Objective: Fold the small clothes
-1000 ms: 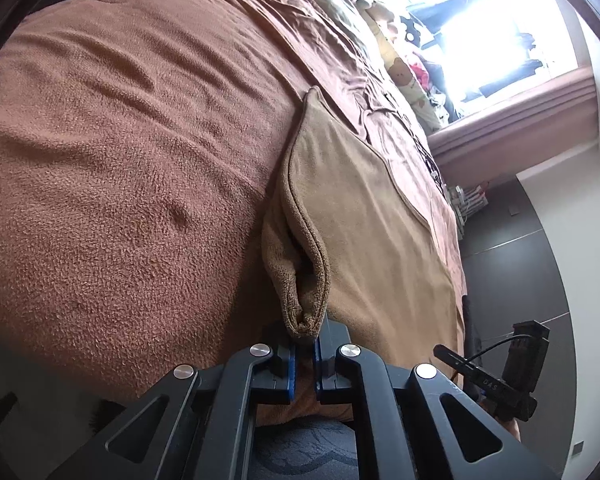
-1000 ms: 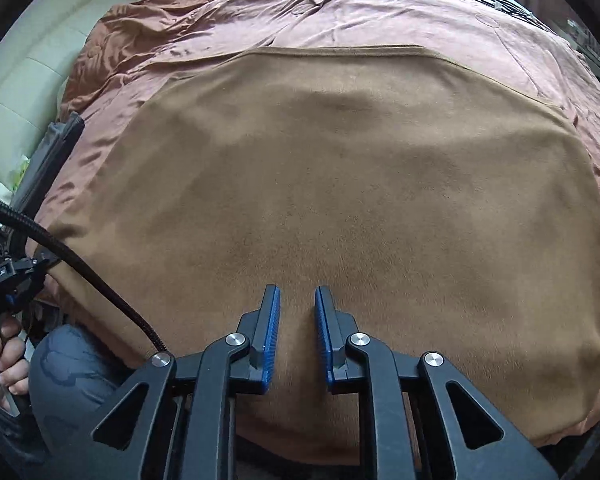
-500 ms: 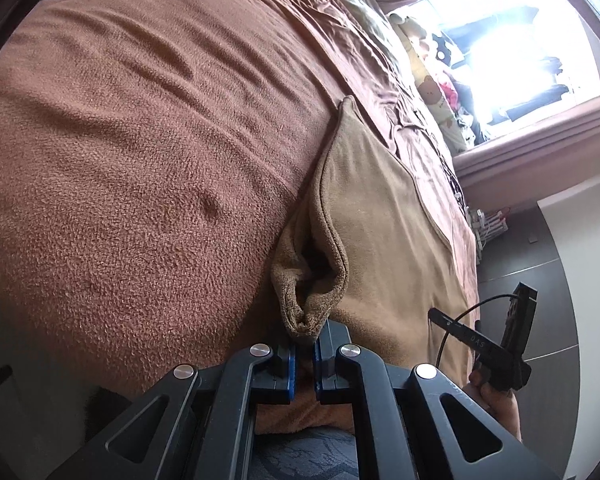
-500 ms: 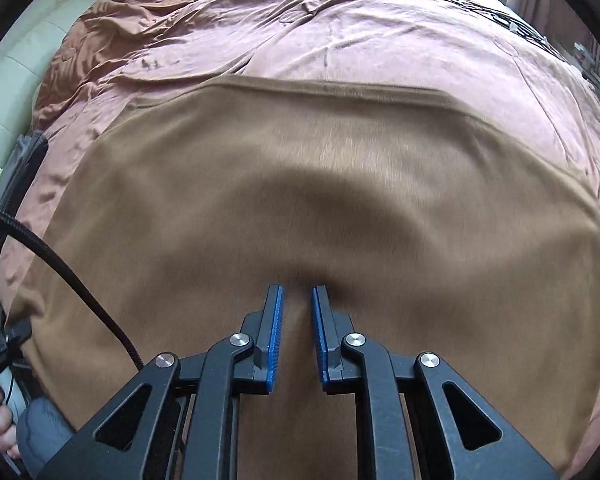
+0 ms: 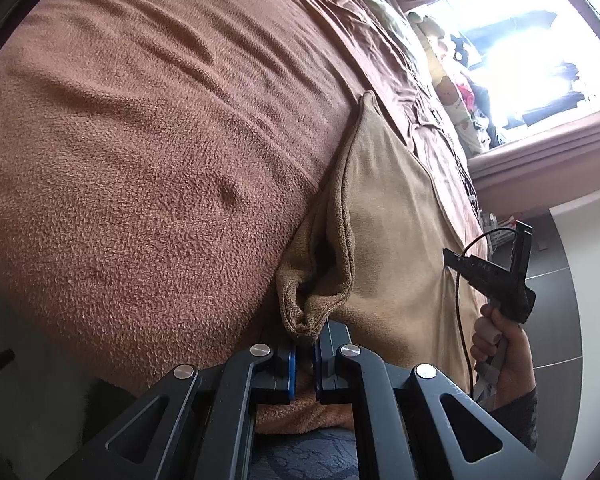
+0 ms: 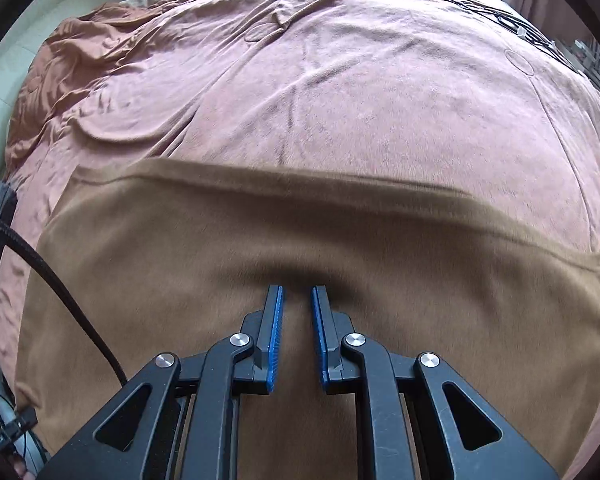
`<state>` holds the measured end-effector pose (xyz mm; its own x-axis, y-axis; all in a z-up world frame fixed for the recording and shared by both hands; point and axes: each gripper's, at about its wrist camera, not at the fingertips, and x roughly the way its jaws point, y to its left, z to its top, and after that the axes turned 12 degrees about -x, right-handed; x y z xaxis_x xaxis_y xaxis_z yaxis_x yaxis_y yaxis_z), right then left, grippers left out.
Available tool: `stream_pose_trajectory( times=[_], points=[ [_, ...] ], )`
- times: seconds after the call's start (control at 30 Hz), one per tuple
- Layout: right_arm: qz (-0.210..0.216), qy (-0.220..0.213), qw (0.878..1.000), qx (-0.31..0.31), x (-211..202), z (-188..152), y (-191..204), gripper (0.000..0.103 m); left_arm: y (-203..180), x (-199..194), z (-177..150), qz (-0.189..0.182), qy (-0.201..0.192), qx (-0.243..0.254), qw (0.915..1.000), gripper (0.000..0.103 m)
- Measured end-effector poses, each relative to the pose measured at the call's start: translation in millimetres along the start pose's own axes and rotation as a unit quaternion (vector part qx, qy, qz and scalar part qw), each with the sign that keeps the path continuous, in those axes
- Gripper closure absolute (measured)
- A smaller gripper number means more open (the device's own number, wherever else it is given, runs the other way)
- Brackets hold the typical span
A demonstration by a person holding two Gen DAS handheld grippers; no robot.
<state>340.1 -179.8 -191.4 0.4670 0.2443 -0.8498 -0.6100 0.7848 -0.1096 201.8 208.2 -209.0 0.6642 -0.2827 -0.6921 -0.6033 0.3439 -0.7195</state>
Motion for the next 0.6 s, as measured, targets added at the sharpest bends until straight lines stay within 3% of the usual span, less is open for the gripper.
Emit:
stream_pose_trajectory(
  times=[0.37,0.6],
  points=[
    [0.004,-0.007,1.0,0.006,6.6,33.9,-9.3,0.091,-5.5,6.0,1.1,0.0,0.006,-0.004,1.0,0.097],
    [0.021,-0.012,0.999,-0.021,-34.4,4.7,11.8,0.091,-2.3,3.4,6.7,-0.012,0.012,-0.001,0.9999,0.097]
  ],
)
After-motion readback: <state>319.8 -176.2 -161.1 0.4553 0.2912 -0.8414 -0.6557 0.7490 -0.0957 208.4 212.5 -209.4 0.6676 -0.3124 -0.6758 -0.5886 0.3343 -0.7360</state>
